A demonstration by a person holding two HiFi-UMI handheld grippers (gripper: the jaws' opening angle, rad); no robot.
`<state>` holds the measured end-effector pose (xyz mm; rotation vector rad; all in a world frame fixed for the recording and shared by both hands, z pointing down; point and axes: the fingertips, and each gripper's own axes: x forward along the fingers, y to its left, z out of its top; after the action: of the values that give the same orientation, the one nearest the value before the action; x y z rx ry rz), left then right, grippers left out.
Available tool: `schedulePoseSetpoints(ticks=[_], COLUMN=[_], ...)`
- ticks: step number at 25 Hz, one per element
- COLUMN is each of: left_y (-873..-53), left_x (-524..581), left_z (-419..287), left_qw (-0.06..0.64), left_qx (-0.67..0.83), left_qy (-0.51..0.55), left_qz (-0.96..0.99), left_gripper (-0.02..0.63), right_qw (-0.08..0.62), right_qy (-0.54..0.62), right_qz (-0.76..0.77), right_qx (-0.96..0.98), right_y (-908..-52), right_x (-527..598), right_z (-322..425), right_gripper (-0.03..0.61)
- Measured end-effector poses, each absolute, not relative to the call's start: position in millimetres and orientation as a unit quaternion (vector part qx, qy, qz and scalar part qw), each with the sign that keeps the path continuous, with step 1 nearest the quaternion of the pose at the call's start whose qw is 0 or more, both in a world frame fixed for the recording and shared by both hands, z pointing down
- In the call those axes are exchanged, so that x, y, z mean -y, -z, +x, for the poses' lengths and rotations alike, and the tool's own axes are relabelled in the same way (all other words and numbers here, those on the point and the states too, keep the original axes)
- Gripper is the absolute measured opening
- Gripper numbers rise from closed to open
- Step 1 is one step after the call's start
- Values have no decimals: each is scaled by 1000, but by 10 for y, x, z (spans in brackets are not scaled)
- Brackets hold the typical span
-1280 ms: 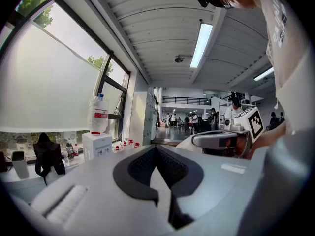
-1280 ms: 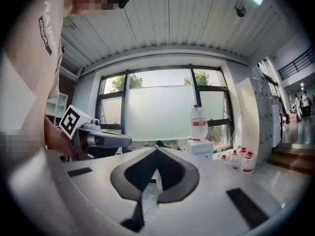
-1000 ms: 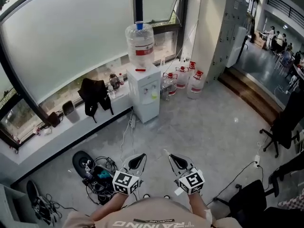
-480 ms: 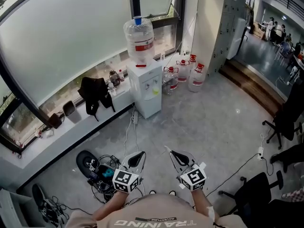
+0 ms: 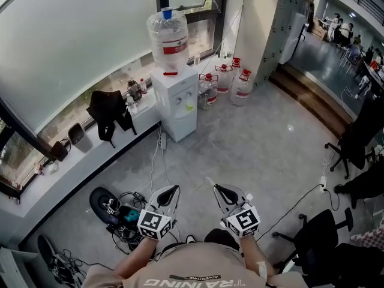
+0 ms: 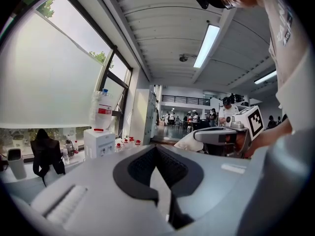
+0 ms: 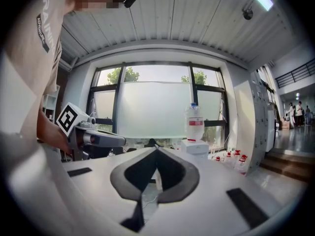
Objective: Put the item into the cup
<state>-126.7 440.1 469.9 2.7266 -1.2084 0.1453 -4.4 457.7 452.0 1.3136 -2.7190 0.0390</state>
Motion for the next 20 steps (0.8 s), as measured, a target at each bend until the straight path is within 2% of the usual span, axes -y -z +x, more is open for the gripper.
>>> schedulePoseSetpoints(ticks=[7,20], left_y=[-4815,-4716], left_x=[-3919,-2267], left_z=[-1240,-742], left_qw=[92,79], left_qx=[408,459], left_qy=[-52,-42], left_qz=[907,884], left_gripper=[8,8], right_qw=[63,63], right_qy=[-23,-23], right_qz=[433,384], right_qx=[899,921], right_y=[-4624,-4673], right_x=[-4046,-2266], right_z=[5,540], right_gripper=[12,11])
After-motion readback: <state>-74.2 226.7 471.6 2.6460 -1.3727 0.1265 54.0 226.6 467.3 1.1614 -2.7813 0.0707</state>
